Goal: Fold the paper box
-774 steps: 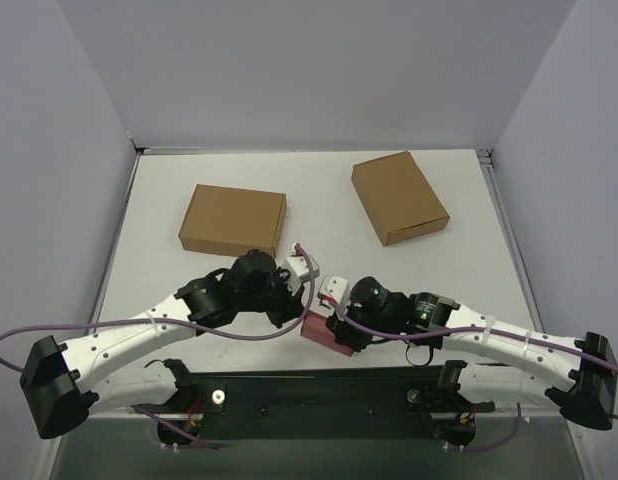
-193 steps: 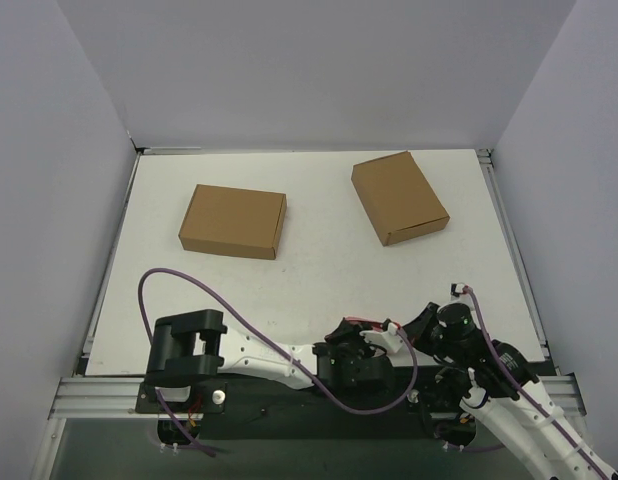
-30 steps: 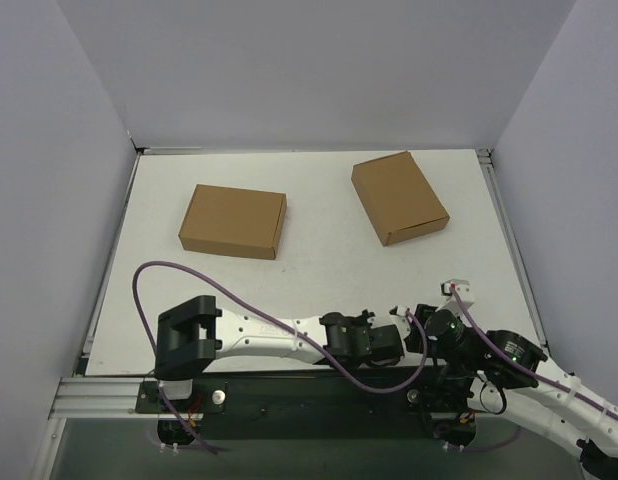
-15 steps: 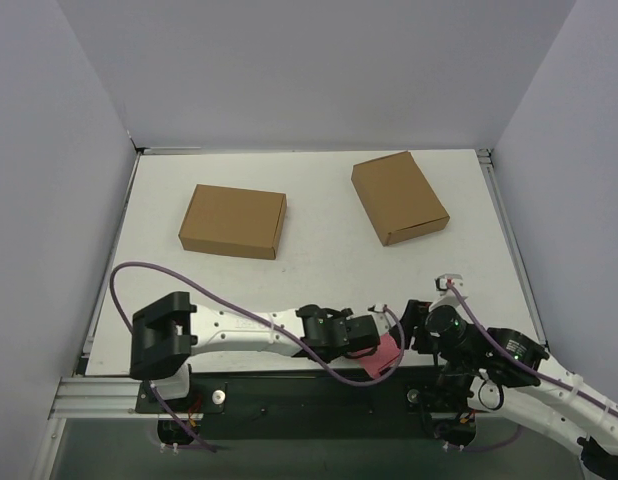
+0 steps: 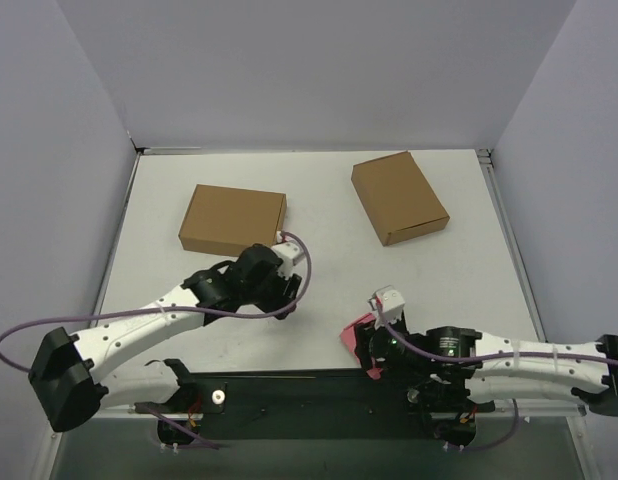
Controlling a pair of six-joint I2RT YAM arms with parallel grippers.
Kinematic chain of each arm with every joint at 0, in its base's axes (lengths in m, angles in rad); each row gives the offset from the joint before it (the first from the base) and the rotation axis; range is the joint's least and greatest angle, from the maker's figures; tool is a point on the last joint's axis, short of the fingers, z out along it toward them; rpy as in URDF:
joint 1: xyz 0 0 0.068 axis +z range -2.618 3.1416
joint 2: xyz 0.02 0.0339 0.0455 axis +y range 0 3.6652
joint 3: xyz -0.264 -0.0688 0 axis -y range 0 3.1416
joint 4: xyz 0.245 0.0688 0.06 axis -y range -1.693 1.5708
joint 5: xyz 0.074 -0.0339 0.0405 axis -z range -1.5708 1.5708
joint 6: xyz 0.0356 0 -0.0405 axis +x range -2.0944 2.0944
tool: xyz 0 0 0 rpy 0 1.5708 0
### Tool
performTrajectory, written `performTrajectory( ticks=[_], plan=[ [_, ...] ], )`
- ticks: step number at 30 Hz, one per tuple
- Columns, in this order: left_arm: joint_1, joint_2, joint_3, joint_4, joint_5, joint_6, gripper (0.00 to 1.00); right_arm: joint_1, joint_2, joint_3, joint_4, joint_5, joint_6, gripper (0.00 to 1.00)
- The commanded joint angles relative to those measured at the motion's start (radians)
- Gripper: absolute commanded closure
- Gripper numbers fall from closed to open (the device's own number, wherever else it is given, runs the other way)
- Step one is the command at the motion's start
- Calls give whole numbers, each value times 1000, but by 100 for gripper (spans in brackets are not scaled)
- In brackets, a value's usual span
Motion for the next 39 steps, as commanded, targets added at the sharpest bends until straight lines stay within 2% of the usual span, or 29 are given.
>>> performTrajectory(
  ticks=[1, 5, 8, 20, 23, 24, 29, 39],
  plan=[
    [140, -109, -65, 123, 110, -18, 38, 141, 201, 142, -21, 232, -5, 38],
    [180, -123, -65, 159, 167, -34, 36, 183, 460, 252, -84, 270, -6, 37],
    [213, -112, -38, 128, 219, -25, 35, 204, 591, 318, -137, 286, 8, 37],
    [331, -166, -33, 86, 345, 49, 32, 217, 915, 429, -341, 327, 135, 39],
    [348, -163, -44, 99, 363, 47, 32, 209, 953, 444, -366, 326, 149, 43],
    [351, -161, -44, 100, 371, 47, 32, 204, 960, 447, -366, 321, 152, 47],
    [364, -155, -45, 103, 386, 51, 32, 155, 1000, 446, -366, 277, 152, 58],
    [391, -154, -52, 106, 412, 61, 32, 141, 1062, 483, -364, 243, 89, 85]
  ],
)
